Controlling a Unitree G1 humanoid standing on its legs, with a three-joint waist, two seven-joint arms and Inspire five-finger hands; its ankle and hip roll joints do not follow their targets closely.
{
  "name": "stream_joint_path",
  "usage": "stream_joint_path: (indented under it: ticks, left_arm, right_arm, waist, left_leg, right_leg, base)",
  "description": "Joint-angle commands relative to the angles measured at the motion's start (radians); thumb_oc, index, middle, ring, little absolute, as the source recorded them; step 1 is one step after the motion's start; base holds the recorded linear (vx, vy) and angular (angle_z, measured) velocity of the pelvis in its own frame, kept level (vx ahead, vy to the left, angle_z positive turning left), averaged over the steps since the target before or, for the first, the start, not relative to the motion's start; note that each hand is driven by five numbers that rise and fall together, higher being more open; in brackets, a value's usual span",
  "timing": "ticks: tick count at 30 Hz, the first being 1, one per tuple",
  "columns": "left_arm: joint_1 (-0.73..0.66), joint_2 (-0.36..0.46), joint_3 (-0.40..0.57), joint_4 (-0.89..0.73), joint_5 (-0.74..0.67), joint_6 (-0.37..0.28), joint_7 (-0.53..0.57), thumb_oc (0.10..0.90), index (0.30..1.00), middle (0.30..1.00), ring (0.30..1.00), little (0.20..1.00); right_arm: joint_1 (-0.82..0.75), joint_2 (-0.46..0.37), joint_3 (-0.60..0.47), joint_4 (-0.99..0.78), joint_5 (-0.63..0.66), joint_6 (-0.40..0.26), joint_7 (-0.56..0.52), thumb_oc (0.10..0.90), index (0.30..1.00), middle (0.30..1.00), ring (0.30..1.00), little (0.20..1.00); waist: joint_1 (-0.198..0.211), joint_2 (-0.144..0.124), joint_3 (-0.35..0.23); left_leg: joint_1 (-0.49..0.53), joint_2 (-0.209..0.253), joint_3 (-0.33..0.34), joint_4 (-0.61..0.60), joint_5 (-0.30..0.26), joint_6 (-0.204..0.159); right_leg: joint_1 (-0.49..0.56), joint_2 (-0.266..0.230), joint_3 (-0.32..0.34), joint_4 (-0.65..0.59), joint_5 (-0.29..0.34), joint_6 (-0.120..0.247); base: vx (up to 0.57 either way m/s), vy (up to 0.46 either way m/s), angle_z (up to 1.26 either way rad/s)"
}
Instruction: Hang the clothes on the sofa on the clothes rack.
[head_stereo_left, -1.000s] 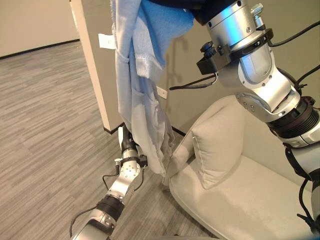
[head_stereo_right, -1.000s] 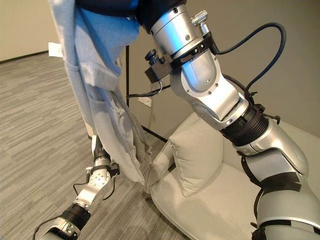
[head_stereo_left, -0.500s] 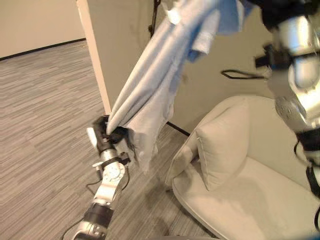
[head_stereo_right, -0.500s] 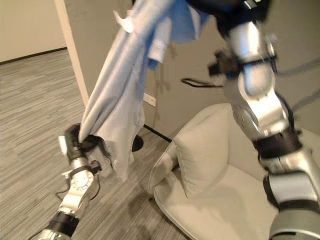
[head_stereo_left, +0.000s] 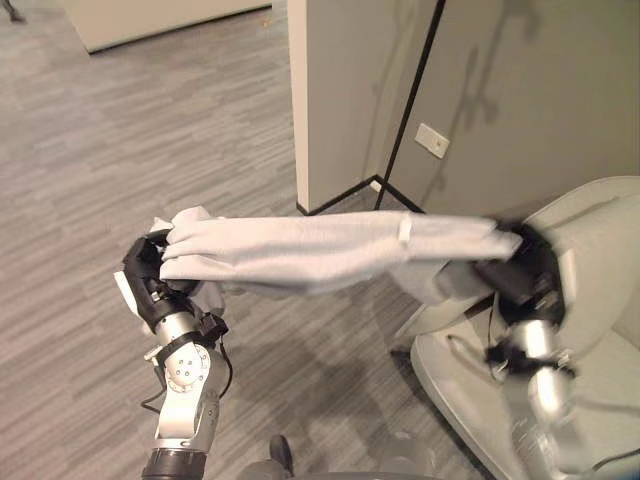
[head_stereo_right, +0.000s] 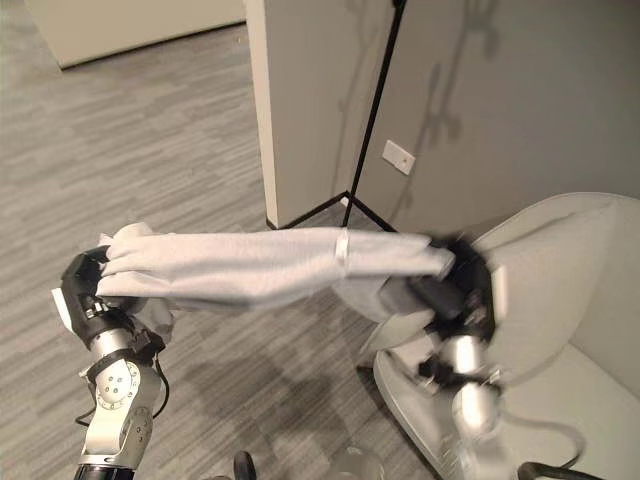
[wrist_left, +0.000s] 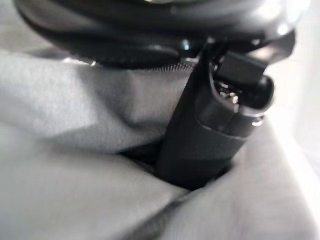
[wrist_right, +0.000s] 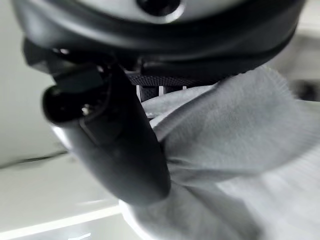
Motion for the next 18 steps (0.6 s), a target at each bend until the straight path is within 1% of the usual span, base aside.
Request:
stream_joint_path:
  ticks: [1,2,3,4,5,6,7,8,9,10,11,12,13,14,15,16,17,18]
  left_arm:
    - [-0.033,0.075,-0.102,-0.123,-0.007,-0.069,-0.144,0.4,0.3,0.3,0.3,0.3]
    - [-0.034,0.075,-0.122,-0.122,-0.02,-0.068,-0.159,0.4,0.3,0.3,0.3,0.3]
    - [-0.041,0.075,-0.138,-0.123,-0.022,-0.059,-0.17,0.4,0.3,0.3,0.3,0.3]
    - [-0.044,0.073,-0.155,-0.122,-0.018,-0.057,-0.178,0.4,0.3,0.3,0.3,0.3]
    - [-0.057,0.064,-0.18,-0.117,-0.021,-0.056,-0.188,0.4,0.3,0.3,0.3,0.3]
    - [-0.059,0.041,-0.229,-0.101,-0.034,-0.059,-0.214,0.4,0.3,0.3,0.3,0.3]
    - [-0.059,0.041,-0.229,-0.101,-0.034,-0.06,-0.214,0.4,0.3,0.3,0.3,0.3]
    - [-0.063,0.036,-0.242,-0.09,-0.038,-0.063,-0.222,0.4,0.3,0.3,0.3,0.3]
    - [-0.067,0.034,-0.258,-0.079,-0.04,-0.059,-0.231,0.4,0.3,0.3,0.3,0.3]
    - [-0.067,0.033,-0.258,-0.079,-0.04,-0.06,-0.231,0.4,0.3,0.3,0.3,0.3]
    - [-0.094,0.035,-0.277,-0.06,-0.053,-0.069,-0.232,0.4,0.3,0.3,0.3,0.3]
    - [-0.109,0.044,-0.285,-0.059,-0.064,-0.07,-0.239,0.4,0.3,0.3,0.3,0.3]
    - [-0.111,0.051,-0.283,-0.066,-0.059,-0.063,-0.249,0.4,0.3,0.3,0.3,0.3]
    - [-0.107,0.059,-0.278,-0.068,-0.053,-0.064,-0.253,0.4,0.3,0.3,0.3,0.3]
    - [-0.103,0.065,-0.271,-0.068,-0.046,-0.064,-0.247,0.4,0.3,0.3,0.3,0.3]
    - [-0.098,0.063,-0.267,-0.07,-0.049,-0.063,-0.242,0.4,0.3,0.3,0.3,0.3]
    - [-0.099,0.064,-0.267,-0.07,-0.049,-0.063,-0.242,0.4,0.3,0.3,0.3,0.3]
    - [-0.094,0.057,-0.265,-0.07,-0.054,-0.062,-0.239,0.4,0.3,0.3,0.3,0.3]
  right_arm:
    - [-0.137,-0.034,-0.046,-0.036,0.058,-0.075,0.043,0.4,0.3,0.3,0.3,0.3]
    - [-0.132,-0.033,-0.027,-0.027,0.057,-0.064,0.039,0.4,0.3,0.3,0.3,0.3]
    - [-0.128,-0.033,-0.005,-0.021,0.053,-0.058,0.038,0.4,0.3,0.3,0.3,0.3]
    - [-0.121,-0.041,0.01,-0.022,0.048,-0.055,0.04,0.4,0.3,0.3,0.3,0.3]
    - [-0.11,-0.048,0.02,-0.017,0.049,-0.05,0.043,0.4,0.3,0.3,0.3,0.3]
    - [-0.08,-0.053,0.029,-0.003,0.066,-0.04,0.057,0.4,0.3,0.3,0.3,0.3]
    - [-0.079,-0.054,0.029,-0.003,0.066,-0.04,0.057,0.4,0.3,0.3,0.3,0.3]
    - [-0.075,-0.067,0.029,0.004,0.066,-0.041,0.056,0.4,0.3,0.3,0.3,0.3]
    - [-0.082,-0.082,0.032,0.012,0.056,-0.041,0.053,0.4,0.3,0.3,0.3,0.3]
    - [-0.082,-0.083,0.032,0.012,0.056,-0.041,0.053,0.4,0.3,0.3,0.3,0.3]
    - [-0.11,-0.101,0.034,0.03,0.045,-0.044,0.045,0.4,0.3,0.3,0.3,0.3]
    - [-0.119,-0.111,0.025,0.028,0.047,-0.049,0.044,0.4,0.3,0.3,0.3,0.3]
    - [-0.127,-0.114,0.027,0.022,0.053,-0.053,0.053,0.4,0.3,0.3,0.3,0.3]
    - [-0.134,-0.12,0.031,0.019,0.055,-0.055,0.052,0.4,0.3,0.3,0.3,0.3]
    - [-0.141,-0.122,0.038,0.025,0.055,-0.057,0.045,0.4,0.3,0.3,0.3,0.3]
    - [-0.148,-0.127,0.043,0.028,0.041,-0.054,0.029,0.4,0.3,0.3,0.3,0.3]
    - [-0.148,-0.126,0.043,0.028,0.041,-0.054,0.029,0.4,0.3,0.3,0.3,0.3]
    - [-0.148,-0.13,0.044,0.024,0.035,-0.05,0.025,0.4,0.3,0.3,0.3,0.3]
  waist:
    - [-0.045,0.016,-0.061]
    - [-0.057,0.013,-0.06]
    - [-0.057,0.016,-0.065]
    - [-0.062,0.017,-0.065]
    - [-0.065,0.03,-0.076]
    - [-0.096,0.044,-0.099]
    - [-0.096,0.045,-0.099]
    - [-0.106,0.059,-0.107]
    - [-0.109,0.079,-0.118]
    - [-0.109,0.08,-0.117]
    - [-0.11,0.1,-0.133]
    - [-0.109,0.097,-0.138]
    - [-0.112,0.086,-0.148]
    - [-0.102,0.076,-0.148]
    - [-0.094,0.057,-0.155]
    - [-0.077,0.046,-0.146]
    - [-0.078,0.043,-0.148]
    - [-0.068,0.035,-0.142]
  left_leg:
    - [0.116,-0.051,-0.009,-0.002,-0.166,-0.033]
    - [0.137,-0.065,-0.018,-0.002,-0.183,-0.034]
    - [0.157,-0.076,-0.032,-0.002,-0.204,-0.032]
    - [0.169,-0.081,-0.029,-0.002,-0.205,-0.032]
    - [0.192,-0.08,-0.046,-0.002,-0.236,-0.028]
    - [0.228,-0.092,-0.069,-0.002,-0.232,-0.028]
    - [0.229,-0.091,-0.07,-0.002,-0.233,-0.029]
    - [0.251,-0.087,-0.075,-0.002,-0.235,-0.036]
    - [0.262,-0.077,-0.073,0.015,-0.19,-0.057]
    - [0.264,-0.076,-0.073,0.014,-0.189,-0.057]
    - [0.215,-0.043,-0.06,0.159,-0.084,-0.121]
    - [0.162,-0.017,-0.042,0.256,-0.01,-0.172]
    - [0.119,0.015,-0.014,0.368,0.048,-0.201]
    - [0.081,0.047,0.012,0.479,0.075,-0.219]
    - [0.036,0.069,0.041,0.591,0.102,-0.227]
    - [-0.001,0.099,0.058,0.664,0.097,-0.221]
    - [-0.004,0.096,0.059,0.664,0.1,-0.219]
    - [-0.035,0.125,0.086,0.716,0.085,-0.209]
  right_leg:
    - [0.049,0.092,-0.089,-0.258,0.202,0.02]
    - [0.037,0.112,-0.095,-0.304,0.22,0.033]
    - [0.041,0.13,-0.111,-0.336,0.218,0.045]
    - [0.052,0.13,-0.156,-0.357,0.229,0.028]
    - [0.078,0.153,-0.15,-0.371,0.195,0.024]
    - [0.077,0.174,-0.127,-0.346,0.182,-0.022]
    - [0.078,0.175,-0.128,-0.345,0.18,-0.022]
    - [0.104,0.188,-0.113,-0.353,0.171,-0.035]
    - [0.129,0.194,-0.117,-0.367,0.169,-0.043]
    - [0.131,0.195,-0.118,-0.369,0.169,-0.043]
    - [0.192,0.2,-0.128,-0.423,0.18,-0.052]
    - [0.229,0.199,-0.13,-0.454,0.18,-0.059]
    - [0.258,0.195,-0.139,-0.484,0.18,-0.072]
    - [0.295,0.198,-0.134,-0.508,0.168,-0.085]
    - [0.326,0.193,-0.127,-0.533,0.156,-0.098]
    - [0.359,0.197,-0.11,-0.542,0.134,-0.106]
    - [0.356,0.193,-0.11,-0.542,0.136,-0.106]
    - [0.381,0.193,-0.098,-0.542,0.121,-0.109]
  base:
    - [0.23,0.054,0.19]
    - [0.39,0.09,0.46]
    - [0.34,0.067,0.58]
    - [0.39,0.054,0.3]
    - [0.48,0.02,0.3]
    - [0.42,0.019,0.33]
    - [0.41,0.004,0.71]
    - [0.29,0.01,0.83]
    - [0.29,0.009,0.91]
    - [0.34,-0.036,0.48]
    - [0.32,-0.09,0.2]
    - [0.44,-0.141,0.18]
    - [0.34,-0.15,0.23]
    - [0.36,-0.168,0.29]
    - [0.36,-0.162,0.15]
    - [0.24,-0.107,0.02]
    - [0.2,-0.075,-0.25]
    - [0.28,0.013,-0.56]
